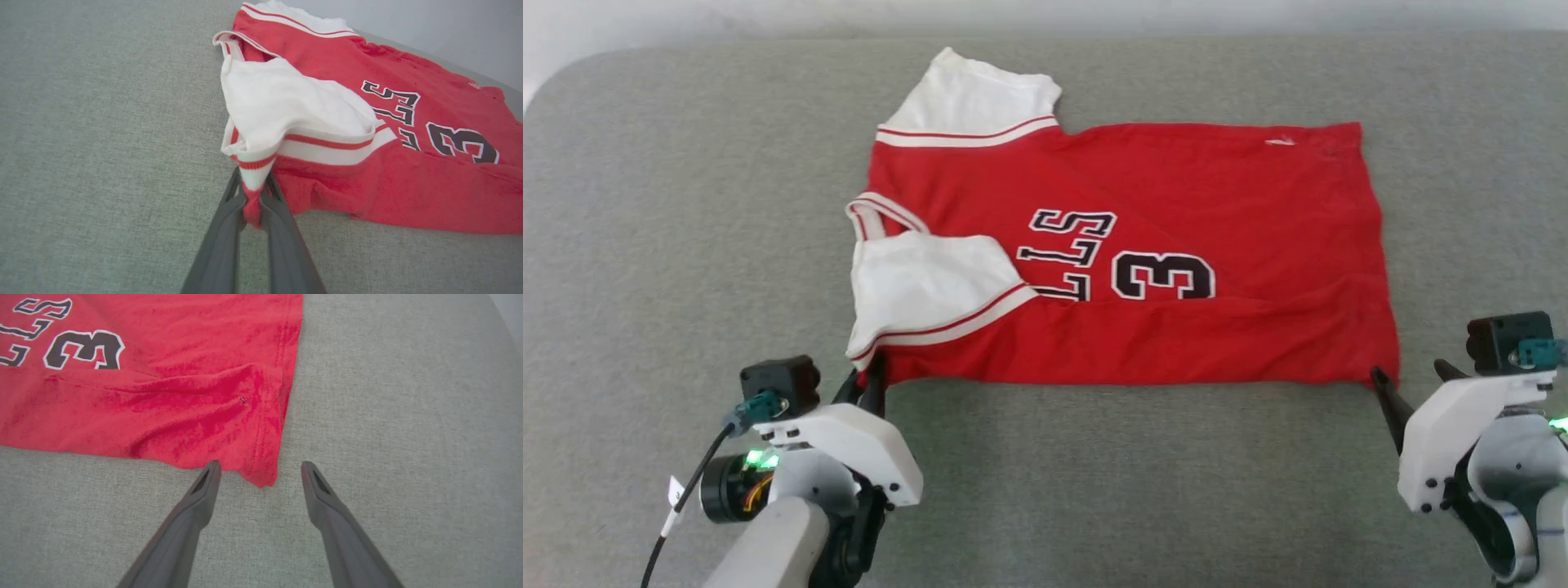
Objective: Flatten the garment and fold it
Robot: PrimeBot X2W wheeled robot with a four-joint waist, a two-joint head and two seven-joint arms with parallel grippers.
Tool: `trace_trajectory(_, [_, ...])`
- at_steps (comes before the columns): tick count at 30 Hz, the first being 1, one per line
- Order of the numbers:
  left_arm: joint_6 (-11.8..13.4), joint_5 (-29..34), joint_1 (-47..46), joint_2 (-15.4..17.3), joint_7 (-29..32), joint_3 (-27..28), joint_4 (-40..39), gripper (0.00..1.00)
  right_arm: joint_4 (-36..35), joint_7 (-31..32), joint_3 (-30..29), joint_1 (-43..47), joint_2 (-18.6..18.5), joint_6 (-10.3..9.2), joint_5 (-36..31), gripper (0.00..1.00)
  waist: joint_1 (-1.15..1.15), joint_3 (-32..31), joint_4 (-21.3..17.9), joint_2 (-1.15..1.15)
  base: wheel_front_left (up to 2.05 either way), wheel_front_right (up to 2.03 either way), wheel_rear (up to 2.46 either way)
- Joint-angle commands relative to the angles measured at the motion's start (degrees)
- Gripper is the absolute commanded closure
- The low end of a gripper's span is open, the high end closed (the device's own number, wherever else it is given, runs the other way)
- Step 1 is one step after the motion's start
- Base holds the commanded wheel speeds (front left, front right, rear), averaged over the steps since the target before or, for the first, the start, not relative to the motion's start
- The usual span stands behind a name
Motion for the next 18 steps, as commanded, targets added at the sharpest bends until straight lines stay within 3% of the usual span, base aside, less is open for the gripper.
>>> trace_trajectory(1, [0.2,0.9,0.4,0.4,-0.6,-0.3,-1.3,1.00,1.7,0.7,-0.4,-1.7,0.4,-0.08,-0.5,0.00,-0.01,-0.4,2.0,0.00,0.00,0.00,0.00])
trace_trajectory(8, [1.2,2.7,0.0,0.9,-0.2,-1.7,-6.3,1.00,10.3,2.1,-5.7,-6.6,2.6,-0.08,-6.7,0.00,-0.01,1.6,4.4,0.00,0.00,0.00,0.00])
trace_trajectory(15, [1.5,3.4,-0.4,1.0,0.5,-2.7,-7.3,1.00,17.7,1.8,-4.5,-8.0,2.7,-0.08,-7.2,0.00,-0.01,3.4,5.2,0.00,0.00,0.00,0.00])
trace_trajectory(16, [1.5,3.4,-0.5,1.1,0.5,-2.7,-7.2,1.00,18.4,1.8,-4.4,-8.0,2.6,-0.08,-7.2,0.89,-0.01,3.4,5.2,0.00,0.00,0.00,0.00])
trace_trajectory(17, [1.4,3.4,-0.6,1.1,0.6,-2.8,-7.1,1.00,19.0,1.7,-4.1,-8.0,2.5,-0.08,-7.1,1.00,-0.01,3.4,5.2,0.00,0.00,0.00,0.00])
trace_trajectory(18, [1.3,3.4,-0.5,1.2,0.6,-2.8,-6.9,1.00,19.5,1.6,-3.8,-8.0,2.3,-0.08,-6.8,1.00,-0.01,3.2,5.1,0.00,0.00,0.00,0.00])
